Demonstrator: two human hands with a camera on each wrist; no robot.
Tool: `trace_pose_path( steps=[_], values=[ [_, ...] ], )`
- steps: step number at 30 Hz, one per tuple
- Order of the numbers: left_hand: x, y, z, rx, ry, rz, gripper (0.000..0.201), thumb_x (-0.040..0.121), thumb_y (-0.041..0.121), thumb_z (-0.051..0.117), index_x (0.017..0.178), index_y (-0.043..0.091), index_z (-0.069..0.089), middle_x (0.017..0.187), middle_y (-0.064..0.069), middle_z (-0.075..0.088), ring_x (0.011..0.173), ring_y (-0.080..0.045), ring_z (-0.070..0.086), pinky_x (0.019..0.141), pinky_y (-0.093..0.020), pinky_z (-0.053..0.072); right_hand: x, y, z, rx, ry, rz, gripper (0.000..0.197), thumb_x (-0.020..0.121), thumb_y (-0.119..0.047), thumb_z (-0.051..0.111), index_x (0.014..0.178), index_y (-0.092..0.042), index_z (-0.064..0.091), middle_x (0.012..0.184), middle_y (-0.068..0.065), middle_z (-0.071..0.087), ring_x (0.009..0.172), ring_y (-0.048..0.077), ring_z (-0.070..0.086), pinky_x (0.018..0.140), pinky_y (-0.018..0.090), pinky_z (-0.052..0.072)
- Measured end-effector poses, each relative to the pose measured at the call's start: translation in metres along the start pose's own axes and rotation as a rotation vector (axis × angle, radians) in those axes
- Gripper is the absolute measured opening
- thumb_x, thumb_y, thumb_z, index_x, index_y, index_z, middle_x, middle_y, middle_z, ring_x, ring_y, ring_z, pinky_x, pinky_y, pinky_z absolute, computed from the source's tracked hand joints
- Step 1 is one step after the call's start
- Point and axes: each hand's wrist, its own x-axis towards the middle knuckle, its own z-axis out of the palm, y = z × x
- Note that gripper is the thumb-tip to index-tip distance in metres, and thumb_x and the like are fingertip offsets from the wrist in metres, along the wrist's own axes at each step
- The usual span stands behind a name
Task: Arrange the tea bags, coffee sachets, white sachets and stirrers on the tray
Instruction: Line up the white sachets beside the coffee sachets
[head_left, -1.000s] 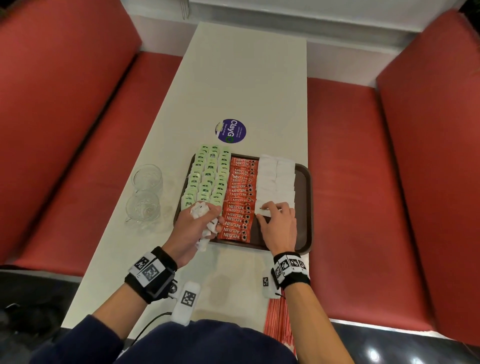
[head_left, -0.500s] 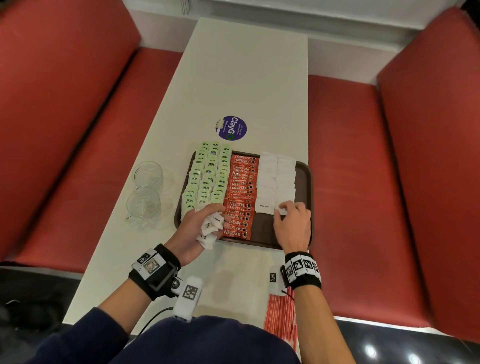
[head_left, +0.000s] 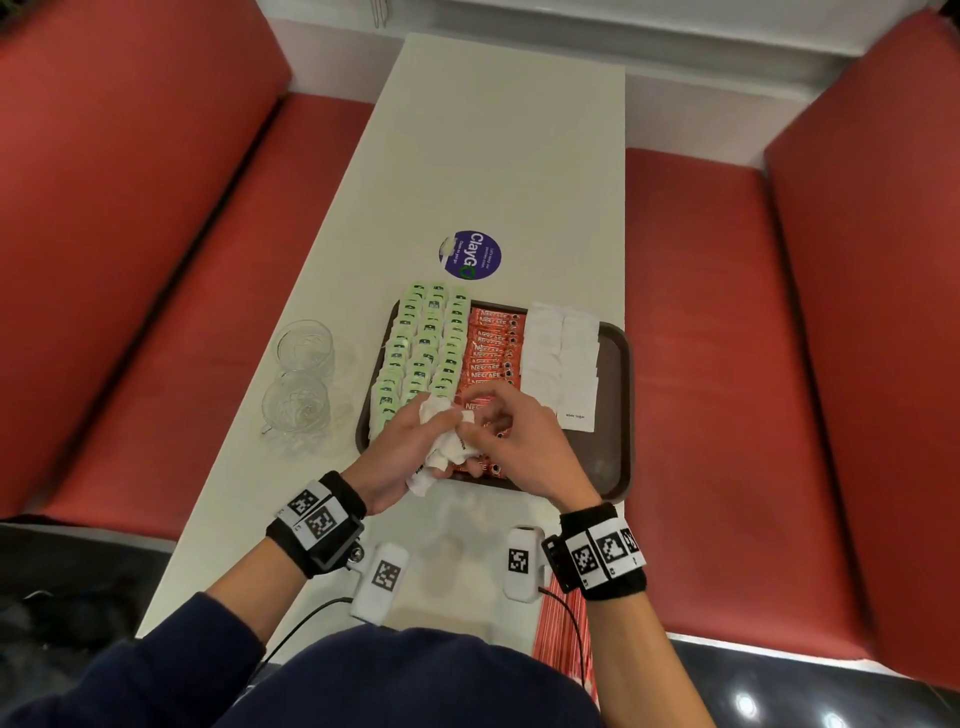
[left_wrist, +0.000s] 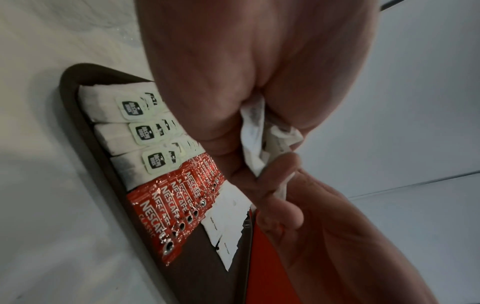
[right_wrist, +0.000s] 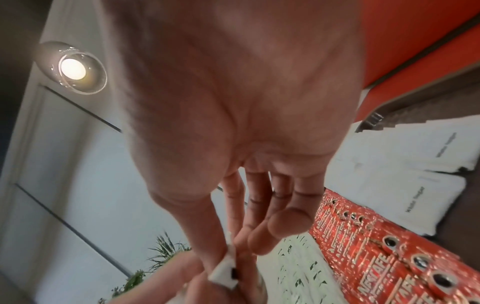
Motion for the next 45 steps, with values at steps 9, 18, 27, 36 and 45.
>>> trace_pose_path(
  steps=[9, 18, 27, 36, 45],
  values=[
    [0.001, -0.001, -0.001, 0.134, 0.085, 0.167, 0.036, 0.089, 0.01, 0.087, 0.116, 0.006, 0.064, 0.094, -0.021, 0.076, 0.071, -0.03, 0.07, 0.051, -0.028, 0.048, -0.008, 0.002, -0.002, 0.44, 0.216, 0.1, 0.011, 0.102, -0.016, 0.077, 0.109, -0.013, 0.07, 0.099, 0.004, 0.08, 0.09, 0.028, 0.08, 0.086, 0.043, 0.067],
    [0.009, -0.011, 0.004, 0.189, 0.211, 0.196, 0.017, 0.094, 0.015, 0.084, 0.106, 0.015, 0.071, 0.081, -0.011, 0.075, 0.07, -0.021, 0.07, 0.055, -0.029, 0.048, -0.02, 0.016, -0.006, 0.441, 0.324, 0.201, 0.016, 0.096, -0.022, 0.086, 0.104, -0.014, 0.075, 0.085, 0.007, 0.082, 0.081, 0.025, 0.08, 0.083, 0.04, 0.068],
    [0.018, -0.022, 0.004, 0.204, 0.196, 0.148, 0.016, 0.098, 0.025, 0.081, 0.104, 0.014, 0.072, 0.084, -0.009, 0.074, 0.072, -0.025, 0.067, 0.063, -0.033, 0.048, -0.03, 0.031, -0.011, 0.431, 0.282, 0.236, 0.016, 0.093, -0.02, 0.088, 0.1, -0.011, 0.078, 0.081, 0.01, 0.081, 0.074, 0.019, 0.075, 0.07, 0.028, 0.063],
    [0.012, -0.024, 0.008, 0.029, 0.148, 0.089, 0.014, 0.103, 0.02, 0.075, 0.108, 0.009, 0.067, 0.091, -0.017, 0.067, 0.074, -0.025, 0.063, 0.054, -0.027, 0.043, -0.019, 0.088, -0.028, 0.231, 0.556, 0.375, 0.006, 0.098, -0.022, 0.082, 0.1, -0.024, 0.077, 0.078, -0.003, 0.081, 0.078, 0.02, 0.079, 0.09, 0.04, 0.065],
    [0.007, -0.014, 0.001, -0.167, 0.13, 0.0, 0.021, 0.103, 0.018, 0.071, 0.119, 0.008, 0.063, 0.097, -0.018, 0.066, 0.076, -0.025, 0.066, 0.054, -0.025, 0.046, 0.014, 0.114, -0.011, 0.06, 0.59, 0.458, 0.011, 0.095, -0.027, 0.083, 0.095, -0.029, 0.073, 0.077, -0.006, 0.078, 0.097, 0.026, 0.075, 0.092, 0.044, 0.062]
  ],
)
